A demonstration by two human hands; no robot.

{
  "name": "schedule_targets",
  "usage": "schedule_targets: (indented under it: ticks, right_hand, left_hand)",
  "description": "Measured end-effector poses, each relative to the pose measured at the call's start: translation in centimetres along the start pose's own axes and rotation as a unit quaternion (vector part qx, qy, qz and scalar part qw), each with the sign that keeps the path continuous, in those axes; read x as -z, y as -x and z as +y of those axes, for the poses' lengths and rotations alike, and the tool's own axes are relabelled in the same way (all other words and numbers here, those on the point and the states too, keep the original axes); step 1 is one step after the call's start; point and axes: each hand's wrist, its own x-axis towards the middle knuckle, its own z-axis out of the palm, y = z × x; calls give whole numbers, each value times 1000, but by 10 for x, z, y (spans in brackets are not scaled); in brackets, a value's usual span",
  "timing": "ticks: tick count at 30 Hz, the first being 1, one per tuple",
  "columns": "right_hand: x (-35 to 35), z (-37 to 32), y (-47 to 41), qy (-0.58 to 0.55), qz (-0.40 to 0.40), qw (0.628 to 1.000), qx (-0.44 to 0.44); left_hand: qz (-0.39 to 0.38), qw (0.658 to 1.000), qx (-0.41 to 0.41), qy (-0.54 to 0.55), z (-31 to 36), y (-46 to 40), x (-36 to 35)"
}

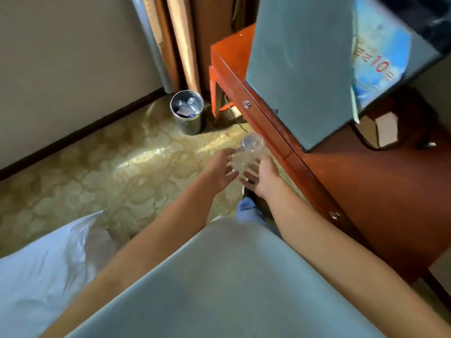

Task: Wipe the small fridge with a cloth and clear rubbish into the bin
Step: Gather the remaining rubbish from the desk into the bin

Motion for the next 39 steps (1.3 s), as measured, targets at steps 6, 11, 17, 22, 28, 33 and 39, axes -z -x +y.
schedule_targets:
  ticks: [6,11,17,22,28,33,39]
  right_hand:
    - [-59,-5,-27,58,-68,995,-49]
    - [-117,-34,-55,100,-129,985,-61]
    - [-185,-95,-93,109,-172,975,-86]
    - [-219,-143,-132,88,-189,974,-94]
    - [-247,-179,-175,133,-189,967,-104]
    - [-267,-193,-185,192,-185,958,-109]
    - [-290,-215,-205,236,-181,943,-150]
  left_hand:
    - [22,994,-29,102,28,-15,50]
    - [62,990,-47,119,74,-42,75]
    - [83,988,-74,106,156,-72,73]
    - [109,990,-72,58,212,-101,52]
    - [127,990,-41,32,249,-134,33]
    - [163,984,-35,65,268,-161,40]
    - [181,980,-8,82,301,-201,52]
